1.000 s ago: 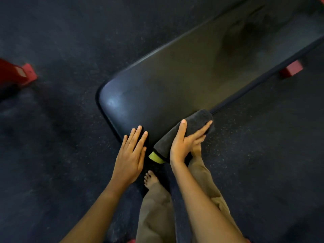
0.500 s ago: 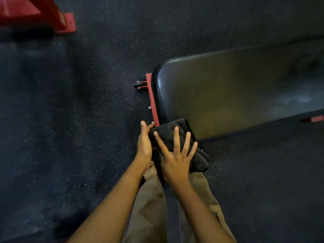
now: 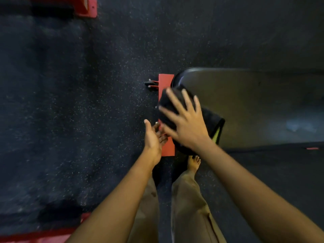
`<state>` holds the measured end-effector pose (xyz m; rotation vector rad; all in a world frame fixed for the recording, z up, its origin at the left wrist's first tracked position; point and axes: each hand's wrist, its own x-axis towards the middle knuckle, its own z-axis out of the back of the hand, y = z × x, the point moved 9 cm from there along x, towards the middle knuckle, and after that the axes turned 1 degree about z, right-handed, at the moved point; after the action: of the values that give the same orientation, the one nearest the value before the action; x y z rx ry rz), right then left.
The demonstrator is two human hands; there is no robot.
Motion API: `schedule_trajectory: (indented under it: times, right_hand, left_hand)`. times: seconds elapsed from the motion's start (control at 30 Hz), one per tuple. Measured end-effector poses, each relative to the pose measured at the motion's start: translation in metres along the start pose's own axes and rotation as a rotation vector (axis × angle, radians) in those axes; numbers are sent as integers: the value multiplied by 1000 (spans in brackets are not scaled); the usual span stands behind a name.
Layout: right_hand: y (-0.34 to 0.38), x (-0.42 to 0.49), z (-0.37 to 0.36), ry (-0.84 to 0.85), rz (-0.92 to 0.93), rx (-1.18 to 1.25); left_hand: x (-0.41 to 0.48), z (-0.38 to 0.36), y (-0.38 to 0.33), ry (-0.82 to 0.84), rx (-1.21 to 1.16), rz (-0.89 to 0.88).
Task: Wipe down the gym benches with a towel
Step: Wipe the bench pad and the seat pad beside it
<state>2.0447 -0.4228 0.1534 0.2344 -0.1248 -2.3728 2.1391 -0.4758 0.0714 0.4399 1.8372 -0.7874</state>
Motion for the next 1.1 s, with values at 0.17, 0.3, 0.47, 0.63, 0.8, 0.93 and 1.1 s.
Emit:
schedule_trajectory:
  times: [0.17,0.3,0.47,0.63,0.8,0.93,1.1]
  right_hand:
    - [21,-36,-16,99,228,-19]
    - [1,37,-14,158,321,-72]
    - [-59,127,8,167,26,-23]
    - [-157,118,20,157,-315,115]
    - [-248,69,34,173,-541,135]
    - [-247,77,23,274,-602,102]
    - [-211,104,13,341,-376,82]
  left_hand:
    - [-1,8,16,-57,-69,55]
    - [-3,-9,-9,-64,-63,-53]
    - [9,-43,-82,-191,360,-367]
    - [14,-109,-128,-219,840,-744]
    - [27,-156,-130,-244,1265,-865]
    - [31,-167,-133,-297,1338,-884]
    - [28,-175,-129,-363,1384,-879]
